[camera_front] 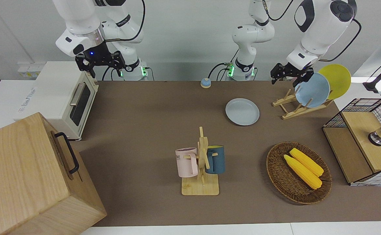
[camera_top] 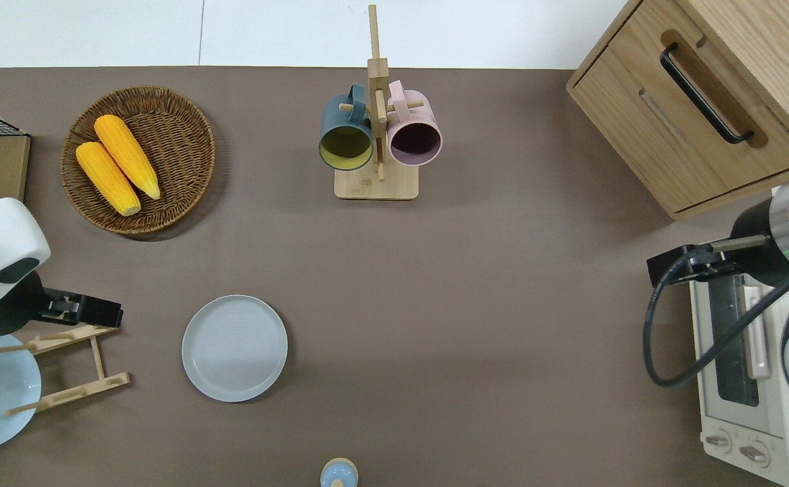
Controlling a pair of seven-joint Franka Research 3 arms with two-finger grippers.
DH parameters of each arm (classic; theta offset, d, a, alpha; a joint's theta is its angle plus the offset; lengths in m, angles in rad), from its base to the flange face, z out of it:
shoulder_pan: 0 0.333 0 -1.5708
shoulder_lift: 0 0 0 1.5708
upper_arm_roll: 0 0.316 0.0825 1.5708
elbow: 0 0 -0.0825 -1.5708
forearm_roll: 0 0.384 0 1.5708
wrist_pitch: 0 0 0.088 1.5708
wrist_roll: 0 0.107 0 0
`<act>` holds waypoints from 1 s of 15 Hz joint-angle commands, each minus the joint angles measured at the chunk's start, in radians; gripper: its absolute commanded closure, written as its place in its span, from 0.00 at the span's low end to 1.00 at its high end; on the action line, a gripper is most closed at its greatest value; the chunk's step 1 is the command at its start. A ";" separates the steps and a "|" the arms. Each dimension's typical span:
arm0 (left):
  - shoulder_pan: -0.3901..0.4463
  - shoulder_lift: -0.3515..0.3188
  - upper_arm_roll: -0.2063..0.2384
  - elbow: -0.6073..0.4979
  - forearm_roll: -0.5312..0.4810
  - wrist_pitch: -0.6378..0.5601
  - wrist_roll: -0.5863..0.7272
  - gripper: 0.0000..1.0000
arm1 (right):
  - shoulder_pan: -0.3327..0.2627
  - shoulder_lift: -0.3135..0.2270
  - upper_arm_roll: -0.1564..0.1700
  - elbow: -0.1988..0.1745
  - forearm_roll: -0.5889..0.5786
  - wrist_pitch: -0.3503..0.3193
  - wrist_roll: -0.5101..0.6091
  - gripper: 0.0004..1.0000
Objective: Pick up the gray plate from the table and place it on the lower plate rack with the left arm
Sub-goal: 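Move the left gripper from beside the wooden rack toward the gray plate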
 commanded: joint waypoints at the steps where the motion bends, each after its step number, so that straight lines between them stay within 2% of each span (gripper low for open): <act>1: -0.010 -0.152 0.006 -0.172 -0.008 0.067 -0.015 0.01 | -0.025 -0.002 0.022 0.008 -0.006 -0.012 0.012 0.02; 4: -0.010 -0.198 0.003 -0.227 -0.008 0.089 -0.015 0.01 | -0.025 -0.002 0.022 0.006 -0.006 -0.012 0.012 0.02; 8: -0.010 -0.267 -0.011 -0.357 -0.008 0.188 -0.018 0.01 | -0.025 -0.004 0.020 0.006 -0.006 -0.012 0.012 0.02; 15: -0.010 -0.273 -0.023 -0.549 -0.010 0.431 -0.051 0.01 | -0.025 -0.002 0.022 0.008 -0.006 -0.012 0.012 0.02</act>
